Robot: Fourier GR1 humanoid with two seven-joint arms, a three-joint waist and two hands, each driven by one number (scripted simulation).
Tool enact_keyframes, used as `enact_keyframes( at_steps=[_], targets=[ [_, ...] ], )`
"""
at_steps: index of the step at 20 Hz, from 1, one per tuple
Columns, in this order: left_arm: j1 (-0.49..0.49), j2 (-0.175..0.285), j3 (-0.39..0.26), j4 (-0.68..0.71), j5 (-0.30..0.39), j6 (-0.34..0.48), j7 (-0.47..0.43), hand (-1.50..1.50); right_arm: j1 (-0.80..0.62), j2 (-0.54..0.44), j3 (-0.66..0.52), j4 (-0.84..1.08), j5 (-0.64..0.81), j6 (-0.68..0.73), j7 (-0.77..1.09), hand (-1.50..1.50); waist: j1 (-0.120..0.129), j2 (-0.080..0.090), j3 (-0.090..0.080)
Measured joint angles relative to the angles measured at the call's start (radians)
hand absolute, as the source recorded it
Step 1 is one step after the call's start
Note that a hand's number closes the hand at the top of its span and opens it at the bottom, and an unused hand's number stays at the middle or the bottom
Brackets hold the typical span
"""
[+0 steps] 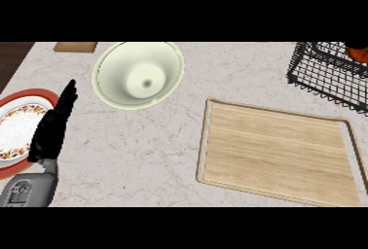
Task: Pick the tomato from the tray and place it in the tiered basket
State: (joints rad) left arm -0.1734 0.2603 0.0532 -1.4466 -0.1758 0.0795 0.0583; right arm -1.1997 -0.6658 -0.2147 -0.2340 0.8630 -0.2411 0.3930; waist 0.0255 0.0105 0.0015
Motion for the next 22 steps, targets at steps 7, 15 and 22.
enact_keyframes(
  at_steps=[7, 15, 22],
  targets=[
    [-0.006, 0.003, 0.013, 0.013, 0.002, -0.009, -0.009, 0.0, 0.029, 0.002, -0.07, -0.065, -0.066, -0.135, -0.058, -1.5, -0.004, -0.002, -0.001],
    [0.044, 0.001, 0.02, -0.035, 0.004, -0.014, 0.011, 0.0, 0.037, -0.079, -0.109, -0.176, -0.108, -0.142, 0.003, -1.5, -0.023, -0.013, -0.002],
    [0.061, 0.016, 0.048, -0.039, 0.011, -0.02, 0.017, 0.0, 0.169, -0.149, -0.19, -0.336, -0.231, -0.006, 0.075, -1.5, -0.058, -0.025, -0.003]
  ],
)
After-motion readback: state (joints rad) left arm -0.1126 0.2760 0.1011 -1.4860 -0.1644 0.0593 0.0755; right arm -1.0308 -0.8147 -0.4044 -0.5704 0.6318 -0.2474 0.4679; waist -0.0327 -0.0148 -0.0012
